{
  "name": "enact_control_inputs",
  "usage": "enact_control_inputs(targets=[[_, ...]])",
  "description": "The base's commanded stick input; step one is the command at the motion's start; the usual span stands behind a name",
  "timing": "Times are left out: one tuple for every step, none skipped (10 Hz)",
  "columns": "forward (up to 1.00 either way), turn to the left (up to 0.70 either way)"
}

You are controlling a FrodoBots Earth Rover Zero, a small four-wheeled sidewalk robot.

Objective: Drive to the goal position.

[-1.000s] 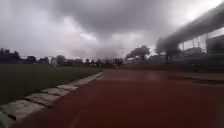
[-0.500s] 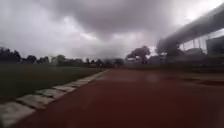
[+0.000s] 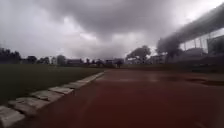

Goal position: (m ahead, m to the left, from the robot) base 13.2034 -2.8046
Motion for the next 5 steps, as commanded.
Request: enact_control_inputs(targets=[[0.50, 0.00], [0.50, 0.00], [0.50, 0.00], [0.50, 0.00], [0.50, 0.00]])
